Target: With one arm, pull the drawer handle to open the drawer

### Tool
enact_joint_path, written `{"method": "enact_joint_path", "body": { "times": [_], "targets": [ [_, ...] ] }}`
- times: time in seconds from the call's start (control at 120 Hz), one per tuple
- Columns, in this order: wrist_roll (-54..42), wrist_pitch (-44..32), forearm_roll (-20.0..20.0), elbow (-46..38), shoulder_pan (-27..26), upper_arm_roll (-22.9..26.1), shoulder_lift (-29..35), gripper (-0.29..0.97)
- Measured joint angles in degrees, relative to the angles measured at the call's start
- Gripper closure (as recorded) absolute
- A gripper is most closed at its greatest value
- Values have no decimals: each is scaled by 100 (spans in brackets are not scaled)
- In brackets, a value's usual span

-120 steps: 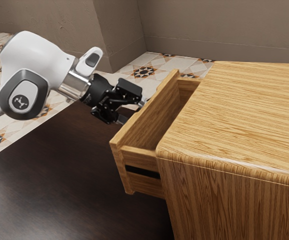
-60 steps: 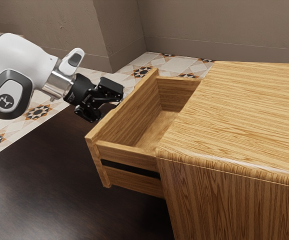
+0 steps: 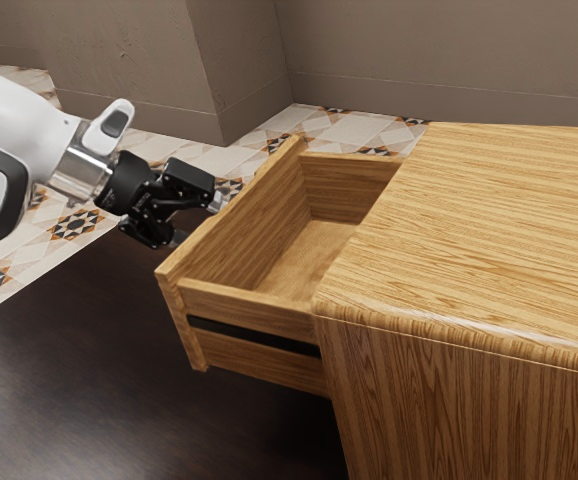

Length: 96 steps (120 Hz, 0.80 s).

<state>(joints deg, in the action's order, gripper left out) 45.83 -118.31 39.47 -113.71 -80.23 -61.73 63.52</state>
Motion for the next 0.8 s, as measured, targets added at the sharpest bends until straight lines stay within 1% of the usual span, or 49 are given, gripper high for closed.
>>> {"method": "enact_joint_path", "body": {
  "times": [0.167,0.25,0.283,0.333,0.375,0.4,0.442,0.475,0.525,0.567,0.6,0.642,0.742,0.8],
  "targets": [
    [-35,84,-6,-3,300,80,45,1],
    [-57,190,-19,18,648,235,123,1],
    [-75,255,-74,47,951,413,155,1],
    [-120,405,-274,249,1640,886,181,1],
    [-149,603,-533,683,2318,1393,161,1],
    [-154,747,-713,1017,2662,1615,98,1],
    [-89,1070,-979,1661,3241,1903,-243,1],
    [10,1364,-1170,2107,3779,2226,-696,1],
    [214,1805,-1434,2552,4873,3021,-1552,1],
    [400,2112,-1600,2704,5367,3522,-1914,1],
    [557,2351,-1695,2761,5562,3771,-2092,1],
    [775,2653,-1781,2802,5686,3926,-2295,0],
    [1426,3407,-1904,2838,5793,3999,-2791,0],
    [1799,3716,-1972,2861,5783,4027,-3150,0]
  ]
}}
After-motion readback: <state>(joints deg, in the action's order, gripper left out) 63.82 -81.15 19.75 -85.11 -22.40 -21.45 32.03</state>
